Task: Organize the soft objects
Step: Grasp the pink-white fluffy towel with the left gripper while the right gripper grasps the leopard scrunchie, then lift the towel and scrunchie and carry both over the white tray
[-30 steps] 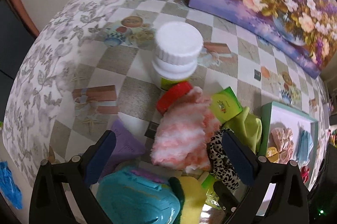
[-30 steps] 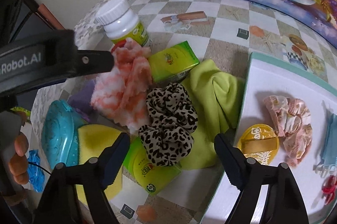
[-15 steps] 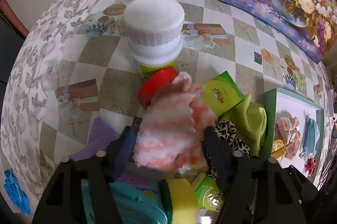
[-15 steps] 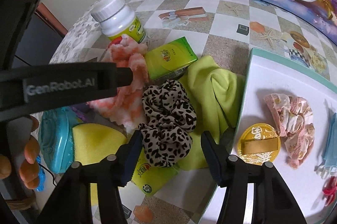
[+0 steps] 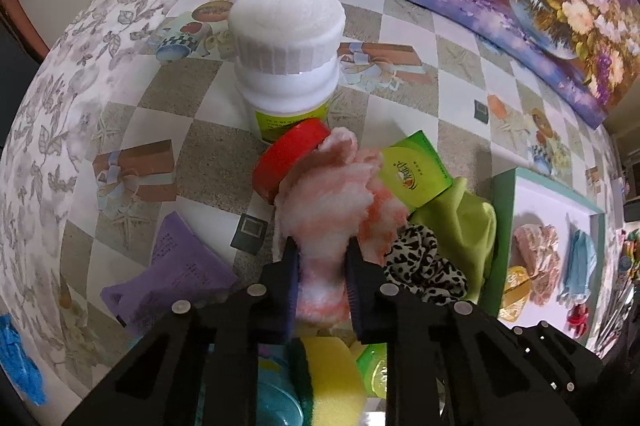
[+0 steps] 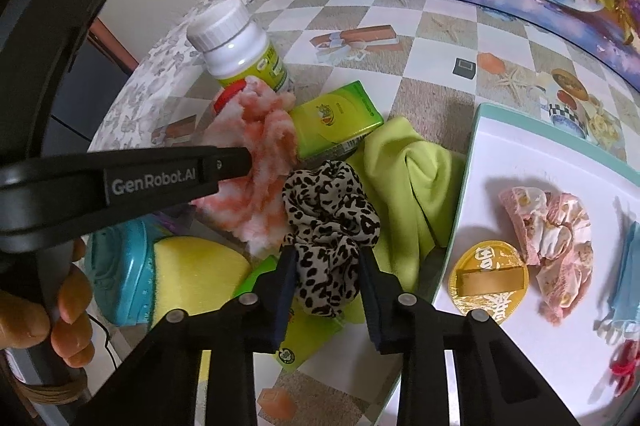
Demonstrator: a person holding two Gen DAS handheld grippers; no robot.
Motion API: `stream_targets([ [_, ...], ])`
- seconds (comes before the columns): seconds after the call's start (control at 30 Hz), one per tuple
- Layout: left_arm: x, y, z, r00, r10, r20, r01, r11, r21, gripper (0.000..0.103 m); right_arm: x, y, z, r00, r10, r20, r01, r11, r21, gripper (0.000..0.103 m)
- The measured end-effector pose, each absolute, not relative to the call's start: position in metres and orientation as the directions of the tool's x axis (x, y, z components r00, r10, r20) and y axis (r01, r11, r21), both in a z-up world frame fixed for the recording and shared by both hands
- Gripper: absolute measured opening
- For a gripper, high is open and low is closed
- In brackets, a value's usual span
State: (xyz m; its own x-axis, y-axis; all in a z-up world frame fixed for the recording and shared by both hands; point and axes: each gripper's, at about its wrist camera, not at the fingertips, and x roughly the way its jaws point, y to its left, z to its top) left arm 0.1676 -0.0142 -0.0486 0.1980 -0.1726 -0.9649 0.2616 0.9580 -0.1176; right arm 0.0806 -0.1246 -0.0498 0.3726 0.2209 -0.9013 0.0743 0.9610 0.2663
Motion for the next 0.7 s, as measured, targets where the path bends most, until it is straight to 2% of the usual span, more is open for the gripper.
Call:
stream_targets([
  [0.37,0.166,-0.012,-0.025,0.246,-0.223,-0.943,0.248,0.955,-0.161,0.018,0.077,-0.133,-0.032,0.412,0.233,-0.881,0.083,0.953,0.291,0.024],
  [0.7,0.161,-0.012,-0.003,0.296,-0.269,-0.917,0.245,0.949,-0.199,0.015,0.072,-0.140,-0.012,0.460,0.234,-0.856,0.088,0.948,0.307,0.024],
])
